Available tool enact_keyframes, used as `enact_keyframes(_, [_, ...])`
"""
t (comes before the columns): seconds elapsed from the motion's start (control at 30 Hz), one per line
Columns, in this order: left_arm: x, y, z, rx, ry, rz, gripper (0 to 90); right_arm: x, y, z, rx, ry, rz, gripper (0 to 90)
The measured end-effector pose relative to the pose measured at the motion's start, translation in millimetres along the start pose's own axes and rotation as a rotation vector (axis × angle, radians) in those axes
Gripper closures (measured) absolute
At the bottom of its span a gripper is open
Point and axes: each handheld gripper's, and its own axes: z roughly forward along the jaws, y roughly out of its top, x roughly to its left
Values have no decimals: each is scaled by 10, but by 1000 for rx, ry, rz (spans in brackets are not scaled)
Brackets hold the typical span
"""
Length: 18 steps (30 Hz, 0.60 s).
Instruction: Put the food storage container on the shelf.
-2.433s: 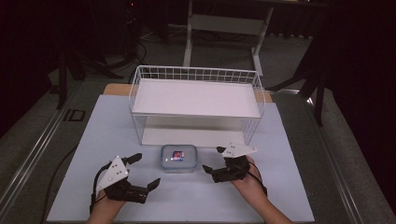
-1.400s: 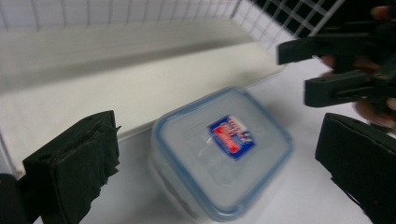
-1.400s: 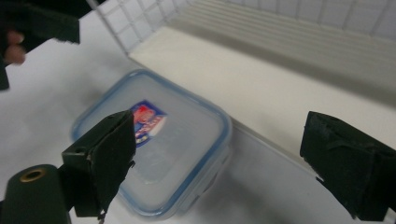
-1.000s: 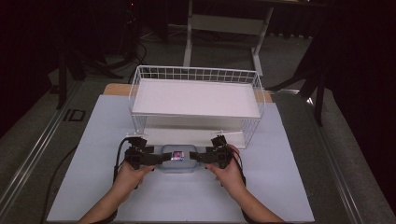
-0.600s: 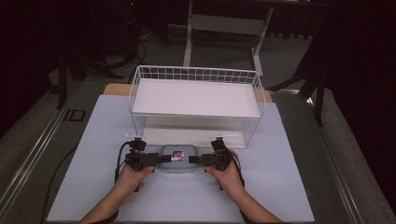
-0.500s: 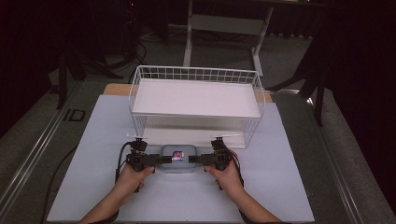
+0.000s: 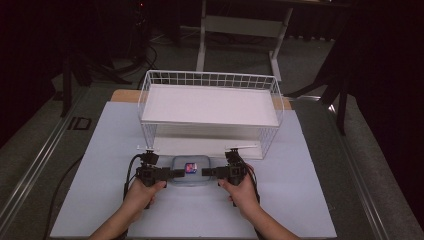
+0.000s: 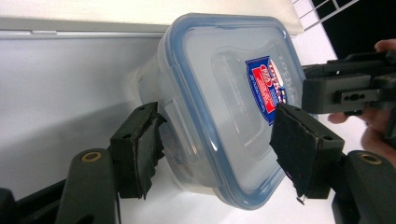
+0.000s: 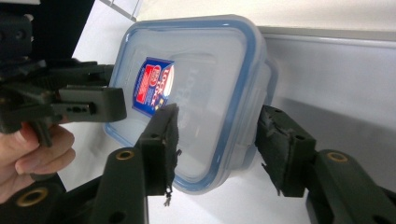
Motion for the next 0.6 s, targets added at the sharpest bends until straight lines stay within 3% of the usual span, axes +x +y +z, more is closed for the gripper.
enact_keyframes(0.2, [-87, -38, -42, -11, 42, 11, 386, 71, -33, -27, -12, -31, -10, 525])
enact_keyframes(0.33, [-139, -62, -79, -6, 63, 37, 407, 109, -64, -47, -24, -50, -41, 542])
enact_keyframes(0.6, [-273, -134, -128, -23, 117, 41, 439, 189, -151, -86, -57, -84, -89, 563])
